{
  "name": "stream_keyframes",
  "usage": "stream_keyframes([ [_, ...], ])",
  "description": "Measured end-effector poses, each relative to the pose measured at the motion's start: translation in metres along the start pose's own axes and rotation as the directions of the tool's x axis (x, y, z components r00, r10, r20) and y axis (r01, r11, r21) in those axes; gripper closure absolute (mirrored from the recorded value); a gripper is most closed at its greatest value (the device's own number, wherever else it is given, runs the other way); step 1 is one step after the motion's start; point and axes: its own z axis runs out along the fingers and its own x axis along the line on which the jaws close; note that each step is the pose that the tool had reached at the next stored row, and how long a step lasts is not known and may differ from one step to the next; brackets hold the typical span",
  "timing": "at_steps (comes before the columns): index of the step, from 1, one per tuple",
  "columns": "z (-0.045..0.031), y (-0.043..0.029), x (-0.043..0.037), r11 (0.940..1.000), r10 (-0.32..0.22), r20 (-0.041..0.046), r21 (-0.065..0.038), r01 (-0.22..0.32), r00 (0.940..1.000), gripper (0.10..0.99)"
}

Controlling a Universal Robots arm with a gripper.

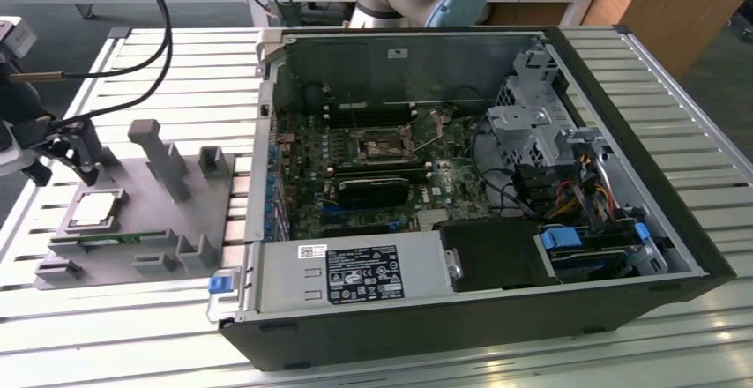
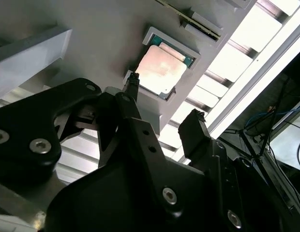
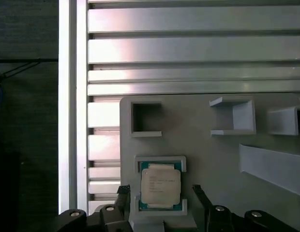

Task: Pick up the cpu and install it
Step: 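Pick up the cpu and move it towards the insertion slot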

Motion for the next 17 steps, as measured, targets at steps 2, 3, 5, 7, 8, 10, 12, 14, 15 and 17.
stream_keyframes([
  [2, 0.0034, -0.0004, -0.0001, 1.0000, -0.001, -0.0067, 0.000, 0.001, 1.0000, 0.427],
  [3, 0.0052, -0.0006, -0.0001, 1.0000, -0.004, -0.0103, 0.000, 0.004, 0.9999, 0.427],
  [5, 0.0086, -0.0008, 0.0000, 0.9998, -0.019, -0.0143, 0.001, 0.019, 0.9997, 0.427],
  [7, 0.0117, -0.0012, -0.0001, 0.9997, -0.025, -0.0147, 0.000, 0.025, 0.9996, 0.427],
  [8, 0.0131, -0.0017, -0.0001, 0.9997, -0.025, -0.0148, 0.000, 0.025, 0.9996, 0.427],
  [10, 0.0158, -0.0027, -0.0001, 0.9997, -0.024, -0.0148, 0.000, 0.024, 0.9996, 0.427],
  [12, 0.0180, -0.0030, -0.0001, 0.9998, -0.019, -0.0145, 0.000, 0.019, 0.9997, 0.427],
  [14, 0.0189, -0.0031, -0.0001, 0.9999, -0.012, -0.0142, 0.000, 0.012, 0.9998, 0.427],
  [15, 0.0192, -0.0031, -0.0001, 0.9999, -0.011, -0.0142, 0.000, 0.011, 0.9998, 0.427],
  [17, 0.0195, -0.0032, -0.0001, 0.9999, -0.010, -0.0141, 0.000, 0.010, 0.9998, 0.427],
])
